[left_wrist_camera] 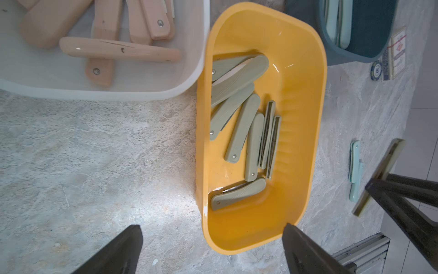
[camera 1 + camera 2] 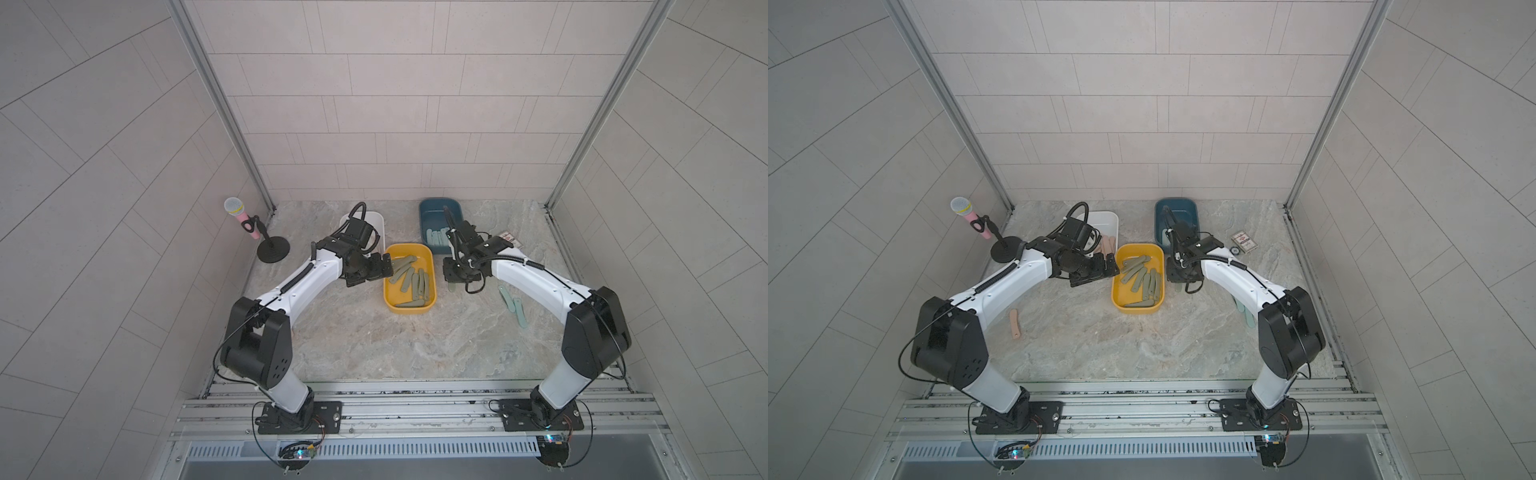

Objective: Place the fruit knives into the storage box by color
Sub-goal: Place the fruit knife in the storage box, then pick up the fruit knife from the center of the board.

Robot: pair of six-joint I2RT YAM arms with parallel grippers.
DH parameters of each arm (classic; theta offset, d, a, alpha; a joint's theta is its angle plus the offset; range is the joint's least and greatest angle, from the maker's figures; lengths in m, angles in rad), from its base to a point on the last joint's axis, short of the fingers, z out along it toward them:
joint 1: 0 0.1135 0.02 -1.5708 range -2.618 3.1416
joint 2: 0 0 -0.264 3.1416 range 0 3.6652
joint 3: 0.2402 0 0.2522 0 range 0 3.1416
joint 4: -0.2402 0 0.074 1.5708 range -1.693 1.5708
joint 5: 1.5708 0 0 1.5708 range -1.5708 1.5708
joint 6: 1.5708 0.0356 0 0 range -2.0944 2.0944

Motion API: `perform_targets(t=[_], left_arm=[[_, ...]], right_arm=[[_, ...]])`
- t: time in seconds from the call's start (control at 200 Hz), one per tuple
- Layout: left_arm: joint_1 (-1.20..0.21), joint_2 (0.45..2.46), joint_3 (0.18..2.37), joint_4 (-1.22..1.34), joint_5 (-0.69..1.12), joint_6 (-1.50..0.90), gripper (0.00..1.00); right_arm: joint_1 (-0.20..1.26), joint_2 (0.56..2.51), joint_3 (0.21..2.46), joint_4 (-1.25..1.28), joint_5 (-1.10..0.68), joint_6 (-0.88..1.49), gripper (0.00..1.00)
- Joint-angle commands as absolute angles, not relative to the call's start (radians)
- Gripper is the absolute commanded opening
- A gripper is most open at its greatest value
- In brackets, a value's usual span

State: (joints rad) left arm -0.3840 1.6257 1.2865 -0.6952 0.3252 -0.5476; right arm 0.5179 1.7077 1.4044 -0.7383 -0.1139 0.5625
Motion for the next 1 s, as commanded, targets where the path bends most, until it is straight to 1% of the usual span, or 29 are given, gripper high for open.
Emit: perform_targets(t=[0.0, 0.205, 0.28, 0.34, 0.43, 0.48, 0.555, 0.665, 0.78, 0.891, 0.996], left_arm=[[-0.367, 1.660, 1.323, -0.728, 0.346, -0.524, 0.99], [-0.354, 1.670, 1.325, -0.730, 0.344, -0.520, 0.99], [-0.355, 1.666, 1.320, -0.727, 0.361, -0.517, 0.99], [-0.354, 1.657, 1.314, -0.727, 0.370, -0.517, 0.99], [-0.354, 1.633, 1.291, -0.724, 0.375, -0.513, 1.00], [-0.354, 1.619, 1.276, -0.716, 0.389, -0.518, 1.00], [-0.365, 1.591, 1.264, -0.710, 0.420, -0.533, 1.00], [-0.437, 1.536, 1.255, -0.698, 0.399, -0.565, 1.00], [-0.542, 1.522, 1.252, -0.668, 0.380, -0.607, 1.00], [-0.644, 1.544, 1.246, -0.604, 0.372, -0.652, 1.00], [-0.747, 1.625, 1.273, -0.528, 0.391, -0.692, 1.00]], right_arm=[[0.571, 1.789, 1.481, -0.788, -0.144, 0.588, 0.16], [0.605, 1.884, 1.505, -0.714, -0.182, 0.601, 0.18], [0.606, 1.911, 1.511, -0.689, -0.208, 0.604, 0.21], [0.610, 1.915, 1.521, -0.681, -0.228, 0.599, 0.26], [0.621, 1.879, 1.520, -0.672, -0.229, 0.588, 0.35], [0.621, 1.847, 1.504, -0.664, -0.233, 0.583, 0.38], [0.619, 1.787, 1.465, -0.661, -0.219, 0.579, 0.39], [0.595, 1.670, 1.381, -0.662, -0.177, 0.575, 0.40], [0.508, 1.519, 1.222, -0.661, -0.108, 0.574, 0.40], [0.341, 1.388, 1.033, -0.628, -0.077, 0.568, 0.40], [0.183, 1.348, 0.923, -0.576, -0.068, 0.523, 0.40]])
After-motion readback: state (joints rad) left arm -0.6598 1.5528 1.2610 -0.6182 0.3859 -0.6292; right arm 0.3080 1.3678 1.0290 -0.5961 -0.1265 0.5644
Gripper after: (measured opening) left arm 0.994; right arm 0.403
